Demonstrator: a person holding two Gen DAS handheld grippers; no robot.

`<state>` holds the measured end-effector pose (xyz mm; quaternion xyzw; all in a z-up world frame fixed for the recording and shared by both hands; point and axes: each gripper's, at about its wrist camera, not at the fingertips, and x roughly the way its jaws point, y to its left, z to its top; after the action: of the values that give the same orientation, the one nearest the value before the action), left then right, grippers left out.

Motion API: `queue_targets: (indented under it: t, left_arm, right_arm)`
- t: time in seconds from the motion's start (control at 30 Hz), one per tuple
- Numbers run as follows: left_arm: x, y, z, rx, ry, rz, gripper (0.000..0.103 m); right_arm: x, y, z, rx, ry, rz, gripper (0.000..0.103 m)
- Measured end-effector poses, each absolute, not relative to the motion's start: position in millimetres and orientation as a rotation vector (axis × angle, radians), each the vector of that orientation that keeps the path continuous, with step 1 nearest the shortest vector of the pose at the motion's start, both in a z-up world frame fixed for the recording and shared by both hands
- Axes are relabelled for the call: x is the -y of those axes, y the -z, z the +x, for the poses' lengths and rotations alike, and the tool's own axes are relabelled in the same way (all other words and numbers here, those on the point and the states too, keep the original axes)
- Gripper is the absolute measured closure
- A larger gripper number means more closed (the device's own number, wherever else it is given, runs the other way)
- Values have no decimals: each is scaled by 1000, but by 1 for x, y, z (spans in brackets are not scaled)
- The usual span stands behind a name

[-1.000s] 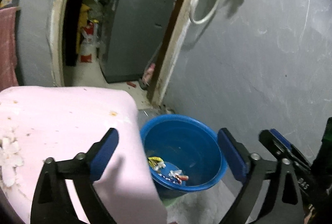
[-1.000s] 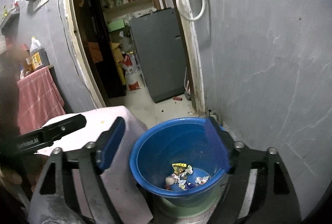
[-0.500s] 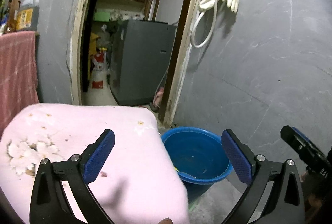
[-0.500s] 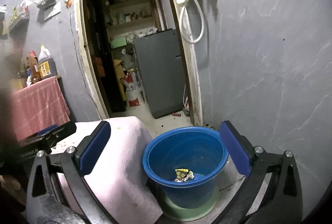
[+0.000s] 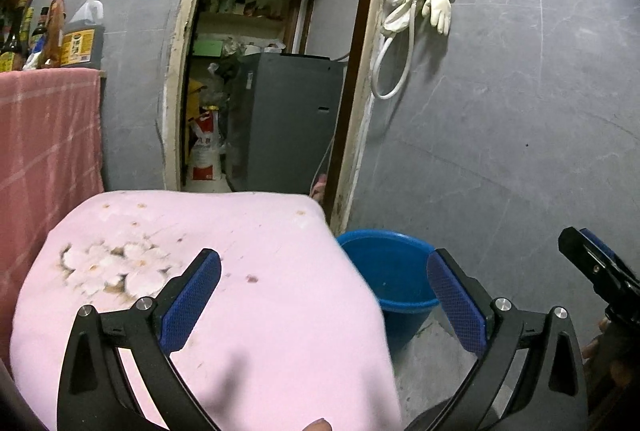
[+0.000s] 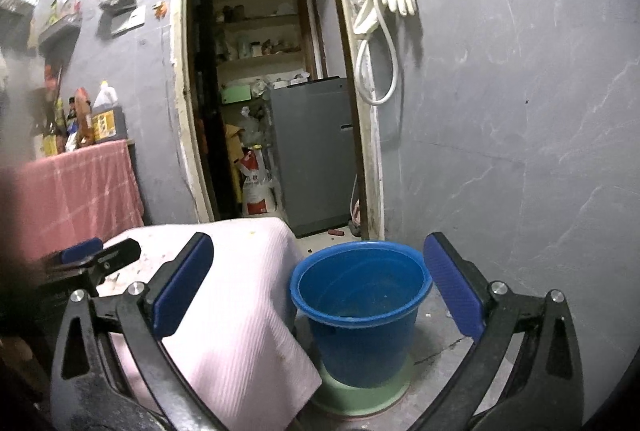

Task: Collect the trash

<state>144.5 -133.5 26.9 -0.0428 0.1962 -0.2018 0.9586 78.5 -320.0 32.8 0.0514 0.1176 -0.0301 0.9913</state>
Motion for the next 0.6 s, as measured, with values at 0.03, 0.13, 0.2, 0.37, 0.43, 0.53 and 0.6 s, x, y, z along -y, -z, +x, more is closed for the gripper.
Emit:
queue_targets:
  t: [0.03,0.13,0.2,0.37,0.43,0.53,0.6]
  left_arm:
    - [130,-26,140,-396,403,-85,2]
    - [120,-23,130,-394,385,-90,2]
    - [113,-20,123,-393,370,-95,2]
    - [99,-14,106,-380,329,-98,2]
    - [95,-11,98,-373,310,-89,2]
    - [88,-6,86,-362,288,-83,2]
    - [84,-2,79,-357,273,-84,2]
  right_arm:
    - [316,-32,73,-233,65,94,0]
    - [309,-31,62,-227,65,87,0]
    - [304,-30,55,-226,66,79,0]
    - [289,-22,40,-219,71,67,0]
    - [284,-19,36,-218,71,60,0]
    - [277,-12,29,-206,84,49,0]
    - [275,-9,27,-204,89,43,0]
